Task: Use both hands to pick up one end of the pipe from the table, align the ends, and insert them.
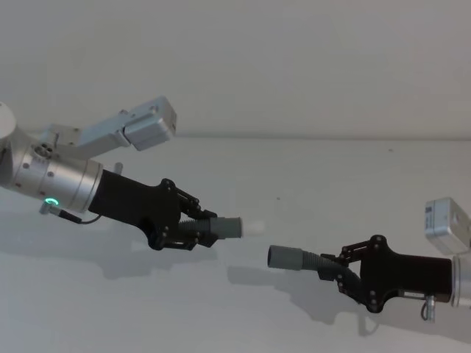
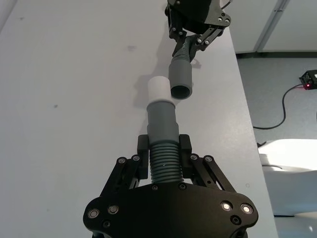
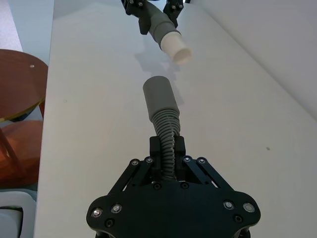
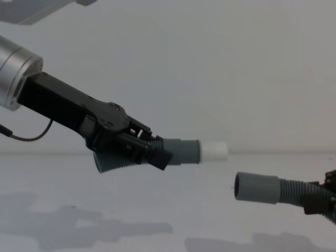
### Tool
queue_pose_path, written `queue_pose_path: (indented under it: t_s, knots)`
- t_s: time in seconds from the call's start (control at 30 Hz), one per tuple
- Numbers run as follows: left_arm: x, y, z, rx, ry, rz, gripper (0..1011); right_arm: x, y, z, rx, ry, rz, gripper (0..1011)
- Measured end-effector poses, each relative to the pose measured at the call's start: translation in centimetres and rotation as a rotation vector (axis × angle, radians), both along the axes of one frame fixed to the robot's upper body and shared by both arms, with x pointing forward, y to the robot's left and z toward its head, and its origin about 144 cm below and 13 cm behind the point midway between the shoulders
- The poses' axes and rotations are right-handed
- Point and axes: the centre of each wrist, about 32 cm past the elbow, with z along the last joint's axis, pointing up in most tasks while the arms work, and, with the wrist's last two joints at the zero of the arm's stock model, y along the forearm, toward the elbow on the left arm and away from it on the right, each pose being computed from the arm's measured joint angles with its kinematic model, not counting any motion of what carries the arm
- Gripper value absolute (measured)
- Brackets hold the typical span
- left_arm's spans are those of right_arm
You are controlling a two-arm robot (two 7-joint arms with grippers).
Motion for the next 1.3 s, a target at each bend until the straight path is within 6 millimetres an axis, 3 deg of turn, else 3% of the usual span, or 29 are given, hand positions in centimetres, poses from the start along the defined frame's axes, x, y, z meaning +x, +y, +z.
queue_pose_path:
  t_s: [1.3]
  knots:
    - [0.4, 0.2, -1.2, 0.014, 0.061, -0.022, 341, 0.6, 0.2, 0.7, -0.009, 0.023, -0.016, 134]
